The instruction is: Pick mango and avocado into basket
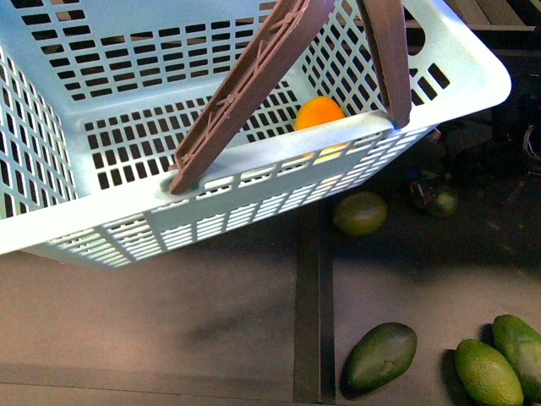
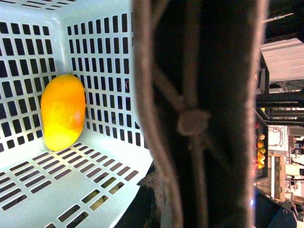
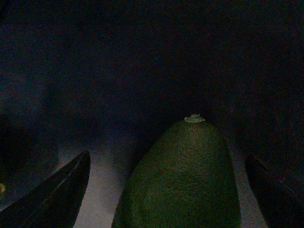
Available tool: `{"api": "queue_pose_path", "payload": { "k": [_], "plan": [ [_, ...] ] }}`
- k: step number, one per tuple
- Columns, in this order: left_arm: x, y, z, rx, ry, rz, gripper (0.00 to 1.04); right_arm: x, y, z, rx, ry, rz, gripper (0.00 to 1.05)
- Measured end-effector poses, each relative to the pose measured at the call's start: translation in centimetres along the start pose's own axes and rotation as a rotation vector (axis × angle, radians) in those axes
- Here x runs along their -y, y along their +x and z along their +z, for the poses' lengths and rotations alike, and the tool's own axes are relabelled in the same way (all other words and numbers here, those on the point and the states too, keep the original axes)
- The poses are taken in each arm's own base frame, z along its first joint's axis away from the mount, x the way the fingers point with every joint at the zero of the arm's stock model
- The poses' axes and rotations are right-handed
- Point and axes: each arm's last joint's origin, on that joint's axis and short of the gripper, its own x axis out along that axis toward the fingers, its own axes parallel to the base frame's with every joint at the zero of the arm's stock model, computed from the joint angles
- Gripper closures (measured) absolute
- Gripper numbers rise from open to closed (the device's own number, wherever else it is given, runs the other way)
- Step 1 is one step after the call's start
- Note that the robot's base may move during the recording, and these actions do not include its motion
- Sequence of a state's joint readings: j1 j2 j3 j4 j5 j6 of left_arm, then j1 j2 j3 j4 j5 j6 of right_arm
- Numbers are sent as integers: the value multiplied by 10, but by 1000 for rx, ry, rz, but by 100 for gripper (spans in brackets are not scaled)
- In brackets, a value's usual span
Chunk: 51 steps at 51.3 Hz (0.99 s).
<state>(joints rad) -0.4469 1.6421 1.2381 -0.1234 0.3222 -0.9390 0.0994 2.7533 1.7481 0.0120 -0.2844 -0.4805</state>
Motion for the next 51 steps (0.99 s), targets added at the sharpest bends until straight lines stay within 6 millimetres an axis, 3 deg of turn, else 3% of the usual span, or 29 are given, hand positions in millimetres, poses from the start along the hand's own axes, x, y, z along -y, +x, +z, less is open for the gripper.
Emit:
{"api": "queue_pose_path", "payload": {
  "k": [3, 15, 29, 35, 44, 51],
  "plan": [
    [0, 0, 0, 0, 0, 0, 101, 0, 2, -1, -7, 7, 2, 11],
    [0, 0, 0, -2, 0, -1, 101, 0, 5, -7, -31, 18, 4, 48],
    [0, 0, 0, 0, 0, 0, 101, 6, -7, -16, 22, 44, -10, 51],
    [0, 0, 0, -1, 0, 0, 101, 11, -39, -17, 93, 64, -48, 51],
    [0, 0, 0, -1, 0, 0, 101, 16, -126, -11, 253, 89, -136, 51],
    [0, 0, 0, 0, 0, 0, 101, -1, -193, -7, 360, 98, -178, 51]
  ]
}}
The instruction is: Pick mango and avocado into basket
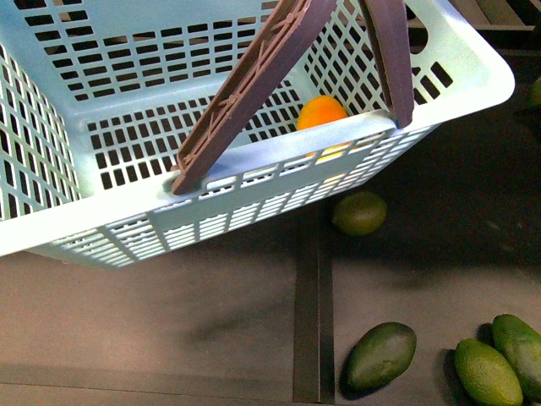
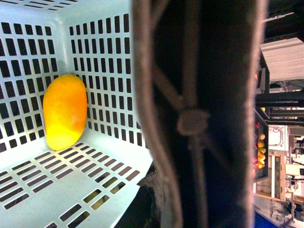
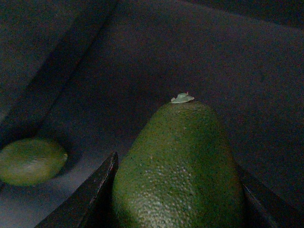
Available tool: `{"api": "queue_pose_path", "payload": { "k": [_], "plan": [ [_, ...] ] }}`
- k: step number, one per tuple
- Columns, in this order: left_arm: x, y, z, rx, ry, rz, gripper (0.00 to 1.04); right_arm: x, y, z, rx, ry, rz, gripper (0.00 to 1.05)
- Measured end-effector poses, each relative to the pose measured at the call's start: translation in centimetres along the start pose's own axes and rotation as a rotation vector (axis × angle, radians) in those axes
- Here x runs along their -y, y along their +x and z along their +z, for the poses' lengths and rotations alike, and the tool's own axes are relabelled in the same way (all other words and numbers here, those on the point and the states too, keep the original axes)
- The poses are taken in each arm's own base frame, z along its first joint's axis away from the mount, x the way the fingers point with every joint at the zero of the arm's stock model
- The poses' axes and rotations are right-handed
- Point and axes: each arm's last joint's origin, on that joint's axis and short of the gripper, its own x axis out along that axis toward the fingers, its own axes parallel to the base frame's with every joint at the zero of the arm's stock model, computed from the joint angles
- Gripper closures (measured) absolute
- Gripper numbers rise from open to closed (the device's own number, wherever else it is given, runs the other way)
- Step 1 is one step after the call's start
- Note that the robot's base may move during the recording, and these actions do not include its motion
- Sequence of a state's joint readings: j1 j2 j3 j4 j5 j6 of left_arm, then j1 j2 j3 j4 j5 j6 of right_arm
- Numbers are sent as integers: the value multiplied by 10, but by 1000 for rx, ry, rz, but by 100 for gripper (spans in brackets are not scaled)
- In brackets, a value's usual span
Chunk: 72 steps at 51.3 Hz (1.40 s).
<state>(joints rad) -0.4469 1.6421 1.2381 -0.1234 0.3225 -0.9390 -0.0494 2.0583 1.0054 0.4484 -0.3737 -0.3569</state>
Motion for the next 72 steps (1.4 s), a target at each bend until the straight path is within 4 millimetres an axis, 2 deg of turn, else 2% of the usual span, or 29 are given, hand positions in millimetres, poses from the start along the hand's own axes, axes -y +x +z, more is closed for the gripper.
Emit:
{"api": "queue_pose_path", "payload": {
  "k": [5, 10, 13, 17, 22, 26, 31, 36, 40, 44, 49, 56, 63, 72],
  "plan": [
    [0, 0, 0, 0, 0, 0, 101, -12, -37, 22, 77, 7, -4, 51],
    [0, 0, 0, 0, 0, 0, 101, -30, -73, 62, 209, -6, -13, 51],
    [0, 0, 0, 0, 0, 0, 101, -44, -87, 85, 279, -21, -13, 51],
    [0, 0, 0, 0, 0, 0, 101, -60, -95, 105, 329, -29, -4, 51],
    [0, 0, 0, -2, 0, -1, 101, -91, -93, 129, 362, -21, 30, 51],
    [0, 0, 0, 0, 0, 0, 101, -127, -83, 146, 377, -31, 77, 51],
    [0, 0, 0, 0, 0, 0, 101, -151, -73, 156, 379, -49, 105, 51],
    [0, 0, 0, -2, 0, -1, 101, -185, -52, 164, 359, -65, 141, 51],
    [0, 0, 0, -1, 0, -1, 101, -197, -42, 163, 338, -72, 146, 51],
    [0, 0, 0, 1, 0, 0, 101, -202, -36, 161, 318, -73, 149, 49],
    [0, 0, 0, 1, 0, 0, 101, -205, -31, 158, 297, -60, 134, 33],
    [0, 0, 0, -1, -1, -1, 101, -201, -35, 161, 310, -18, 78, 7],
    [0, 0, 0, -2, -1, -2, 101, -189, -48, 161, 338, 41, 4, 9],
    [0, 0, 1, 6, -1, 4, 101, -161, -85, 154, 387, 166, -180, 10]
  ]
}}
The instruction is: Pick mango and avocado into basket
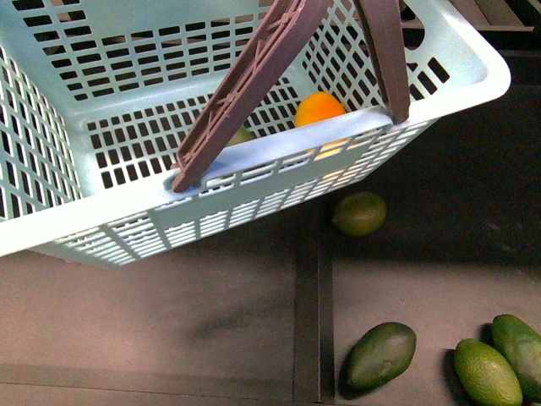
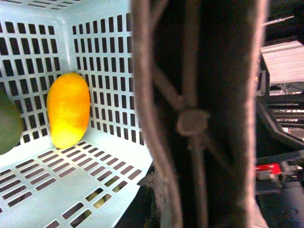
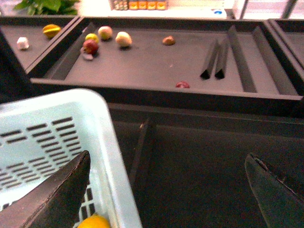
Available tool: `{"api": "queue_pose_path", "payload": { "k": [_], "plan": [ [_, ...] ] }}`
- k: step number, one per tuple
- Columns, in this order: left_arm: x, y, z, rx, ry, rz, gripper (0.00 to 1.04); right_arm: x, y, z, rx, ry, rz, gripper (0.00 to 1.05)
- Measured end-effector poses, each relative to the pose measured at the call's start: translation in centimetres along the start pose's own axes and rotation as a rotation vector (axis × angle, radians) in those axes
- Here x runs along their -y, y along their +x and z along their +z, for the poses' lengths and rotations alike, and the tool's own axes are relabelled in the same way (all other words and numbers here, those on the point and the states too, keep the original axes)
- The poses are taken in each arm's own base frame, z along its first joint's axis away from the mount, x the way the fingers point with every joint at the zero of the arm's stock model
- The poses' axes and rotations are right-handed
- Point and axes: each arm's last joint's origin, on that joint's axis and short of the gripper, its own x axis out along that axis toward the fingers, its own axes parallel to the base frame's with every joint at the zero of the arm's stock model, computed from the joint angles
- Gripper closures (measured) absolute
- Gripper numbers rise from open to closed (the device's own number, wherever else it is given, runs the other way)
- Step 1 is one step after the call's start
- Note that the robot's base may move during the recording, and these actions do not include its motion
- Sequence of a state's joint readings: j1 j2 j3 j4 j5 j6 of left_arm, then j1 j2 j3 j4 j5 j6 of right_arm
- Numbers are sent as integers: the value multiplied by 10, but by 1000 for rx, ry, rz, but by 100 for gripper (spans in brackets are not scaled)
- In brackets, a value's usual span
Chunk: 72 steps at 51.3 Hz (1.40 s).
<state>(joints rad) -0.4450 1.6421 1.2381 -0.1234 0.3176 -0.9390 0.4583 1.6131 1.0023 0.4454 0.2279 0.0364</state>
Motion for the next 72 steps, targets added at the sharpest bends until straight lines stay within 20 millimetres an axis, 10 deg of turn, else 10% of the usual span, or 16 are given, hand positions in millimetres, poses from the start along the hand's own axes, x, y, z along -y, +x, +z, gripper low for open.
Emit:
{"api": "queue_pose_path", "payload": {
  "k": [29, 72],
  "plan": [
    [1, 0, -1, -9, 0, -6, 101, 82, -116, -79, 150, 19, -217, 102],
    [1, 0, -1, -8, 1, -5, 101, 108, -196, -128, 150, 24, -224, 103]
  ]
}}
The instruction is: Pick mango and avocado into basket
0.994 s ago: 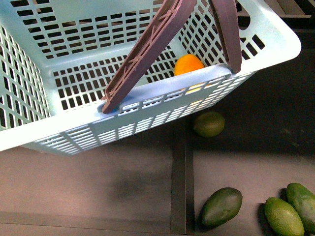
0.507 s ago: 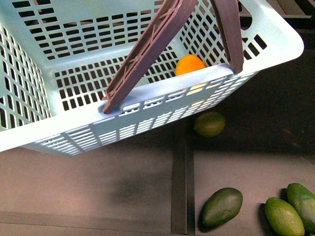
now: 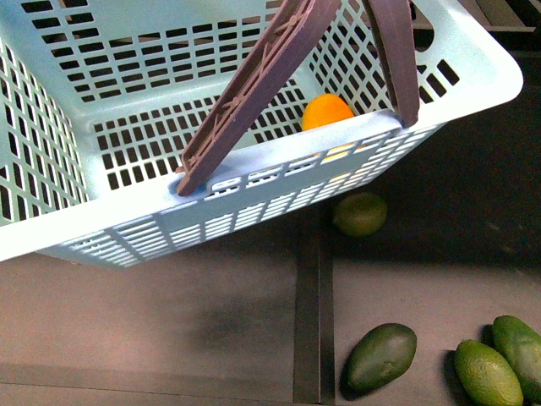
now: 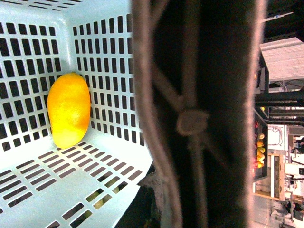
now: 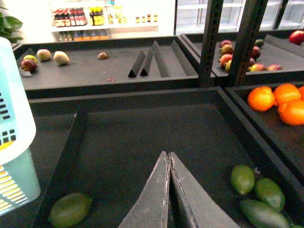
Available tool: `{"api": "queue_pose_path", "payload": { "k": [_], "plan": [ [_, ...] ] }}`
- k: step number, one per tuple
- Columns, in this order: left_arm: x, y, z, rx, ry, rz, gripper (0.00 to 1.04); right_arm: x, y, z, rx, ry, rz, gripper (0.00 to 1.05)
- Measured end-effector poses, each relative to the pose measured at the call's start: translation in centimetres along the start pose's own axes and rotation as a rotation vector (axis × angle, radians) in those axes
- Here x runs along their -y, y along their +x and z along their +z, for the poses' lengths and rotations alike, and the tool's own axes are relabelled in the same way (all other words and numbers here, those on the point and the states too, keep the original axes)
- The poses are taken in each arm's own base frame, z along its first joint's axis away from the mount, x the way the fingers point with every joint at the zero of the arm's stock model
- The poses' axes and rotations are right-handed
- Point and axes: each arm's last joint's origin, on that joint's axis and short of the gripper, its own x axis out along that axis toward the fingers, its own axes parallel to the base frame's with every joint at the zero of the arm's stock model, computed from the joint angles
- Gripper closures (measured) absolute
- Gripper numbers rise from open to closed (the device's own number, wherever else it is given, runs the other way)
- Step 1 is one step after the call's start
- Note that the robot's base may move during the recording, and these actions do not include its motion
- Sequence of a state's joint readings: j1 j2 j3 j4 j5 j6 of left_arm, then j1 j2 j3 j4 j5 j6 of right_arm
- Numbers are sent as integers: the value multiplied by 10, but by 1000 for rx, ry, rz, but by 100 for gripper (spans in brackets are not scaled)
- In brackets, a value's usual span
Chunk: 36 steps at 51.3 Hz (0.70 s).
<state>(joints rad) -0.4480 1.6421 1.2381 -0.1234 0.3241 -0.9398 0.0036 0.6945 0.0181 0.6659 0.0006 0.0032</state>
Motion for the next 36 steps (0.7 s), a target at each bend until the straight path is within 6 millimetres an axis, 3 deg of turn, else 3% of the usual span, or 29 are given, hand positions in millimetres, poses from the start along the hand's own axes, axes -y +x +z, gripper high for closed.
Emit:
{"api": "queue_pose_path", "payload": {
  "k": [36],
  "plan": [
    [0, 0, 0, 0, 0, 0, 101, 0, -25, 7, 29, 0, 0, 103]
  ]
}}
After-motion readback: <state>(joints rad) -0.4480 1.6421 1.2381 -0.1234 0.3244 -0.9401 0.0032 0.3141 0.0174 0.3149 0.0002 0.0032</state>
